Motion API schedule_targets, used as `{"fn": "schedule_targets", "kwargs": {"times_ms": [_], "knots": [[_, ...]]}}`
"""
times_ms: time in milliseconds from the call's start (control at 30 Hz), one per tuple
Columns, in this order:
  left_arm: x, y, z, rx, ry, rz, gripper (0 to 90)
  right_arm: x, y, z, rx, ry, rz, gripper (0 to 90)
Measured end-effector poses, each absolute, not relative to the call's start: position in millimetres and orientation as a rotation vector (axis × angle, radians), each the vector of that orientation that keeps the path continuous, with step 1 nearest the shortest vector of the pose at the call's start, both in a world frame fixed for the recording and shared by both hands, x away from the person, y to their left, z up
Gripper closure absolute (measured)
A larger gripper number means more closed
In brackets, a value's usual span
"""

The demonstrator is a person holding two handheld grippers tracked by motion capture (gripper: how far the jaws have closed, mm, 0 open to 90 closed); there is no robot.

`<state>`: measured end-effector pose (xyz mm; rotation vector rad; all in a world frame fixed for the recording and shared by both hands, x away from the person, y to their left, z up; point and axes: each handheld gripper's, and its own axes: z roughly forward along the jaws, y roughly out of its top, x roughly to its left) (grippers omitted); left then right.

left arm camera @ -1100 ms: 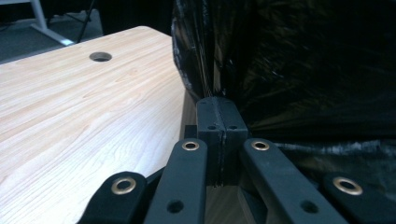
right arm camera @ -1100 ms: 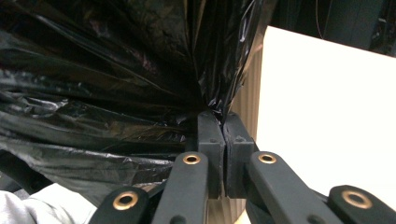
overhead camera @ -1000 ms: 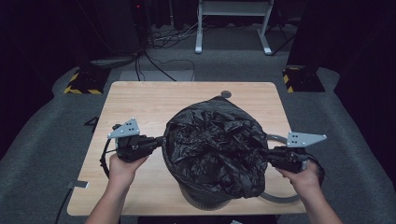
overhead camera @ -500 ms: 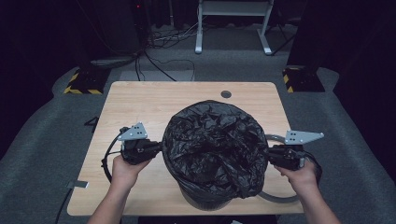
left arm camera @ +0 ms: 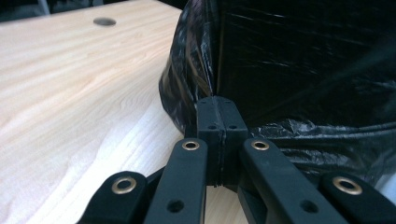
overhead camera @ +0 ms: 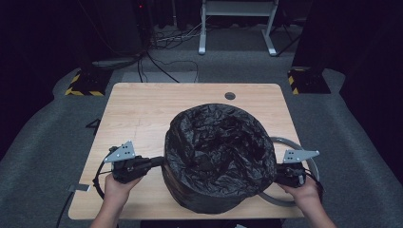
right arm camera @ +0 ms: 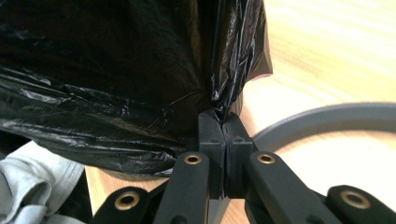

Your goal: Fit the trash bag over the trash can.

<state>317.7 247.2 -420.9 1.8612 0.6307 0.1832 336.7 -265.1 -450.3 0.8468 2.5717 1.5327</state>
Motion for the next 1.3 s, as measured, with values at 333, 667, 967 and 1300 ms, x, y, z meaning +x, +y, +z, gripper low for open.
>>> {"fn": "schedule_targets", "kwargs": {"times_ms": [333,667,967,1300], "knots": [[307,255,-447,1.969,0.696,0.159,90.0,328,-276,-473,0.895,2.614,1.445,88.9],[303,263,-453,1.924,0.779,0.127,52.3,320,-282,-478,0.838,2.616,1.473,50.4],[282,265,-403,1.73,0.632,0.117,23.1,301,-294,-421,0.721,2.391,1.735,15.9],[290,238,-360,1.705,0.56,0.136,19.7,274,-257,-355,0.573,2.296,1.882,13.8]]}}
